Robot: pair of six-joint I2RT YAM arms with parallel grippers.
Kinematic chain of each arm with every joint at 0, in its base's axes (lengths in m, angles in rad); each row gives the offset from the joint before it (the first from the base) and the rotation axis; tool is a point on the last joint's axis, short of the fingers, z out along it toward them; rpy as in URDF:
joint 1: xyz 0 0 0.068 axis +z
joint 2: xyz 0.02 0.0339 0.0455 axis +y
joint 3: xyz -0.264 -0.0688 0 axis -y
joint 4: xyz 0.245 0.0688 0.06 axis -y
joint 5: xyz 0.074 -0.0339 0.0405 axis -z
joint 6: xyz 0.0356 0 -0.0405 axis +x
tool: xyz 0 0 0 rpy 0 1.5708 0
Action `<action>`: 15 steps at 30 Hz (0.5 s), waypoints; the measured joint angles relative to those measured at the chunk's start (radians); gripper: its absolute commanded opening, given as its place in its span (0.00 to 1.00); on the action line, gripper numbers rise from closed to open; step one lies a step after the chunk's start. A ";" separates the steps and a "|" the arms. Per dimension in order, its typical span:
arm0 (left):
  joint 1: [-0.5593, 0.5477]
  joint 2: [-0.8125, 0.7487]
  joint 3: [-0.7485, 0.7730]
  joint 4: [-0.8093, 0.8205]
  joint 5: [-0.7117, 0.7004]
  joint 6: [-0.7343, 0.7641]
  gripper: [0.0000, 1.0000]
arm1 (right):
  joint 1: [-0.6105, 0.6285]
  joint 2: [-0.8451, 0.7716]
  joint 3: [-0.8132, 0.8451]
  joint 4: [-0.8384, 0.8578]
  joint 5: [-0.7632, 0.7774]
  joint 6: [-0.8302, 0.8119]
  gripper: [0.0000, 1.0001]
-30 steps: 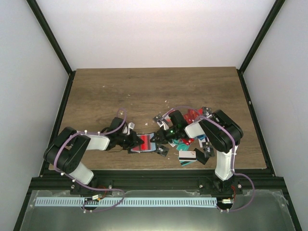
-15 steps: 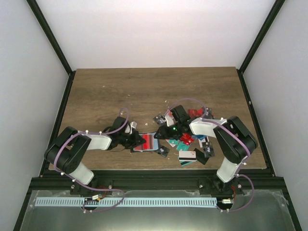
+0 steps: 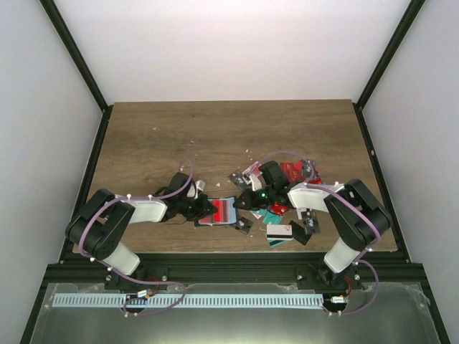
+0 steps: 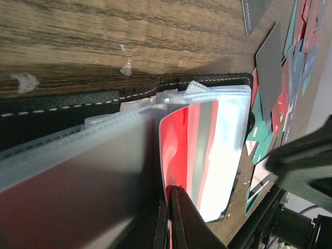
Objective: Put the credit cards into the card holder
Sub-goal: Insert the credit card into the card holder.
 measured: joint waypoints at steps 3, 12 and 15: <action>-0.002 0.000 0.008 -0.014 -0.002 0.003 0.04 | 0.000 0.054 -0.005 0.010 -0.002 0.013 0.07; -0.013 0.007 0.019 -0.023 -0.010 0.006 0.04 | -0.002 0.123 -0.012 0.045 0.016 0.009 0.04; -0.018 0.028 0.027 -0.010 -0.001 0.003 0.04 | -0.003 0.133 -0.018 0.068 0.000 0.010 0.03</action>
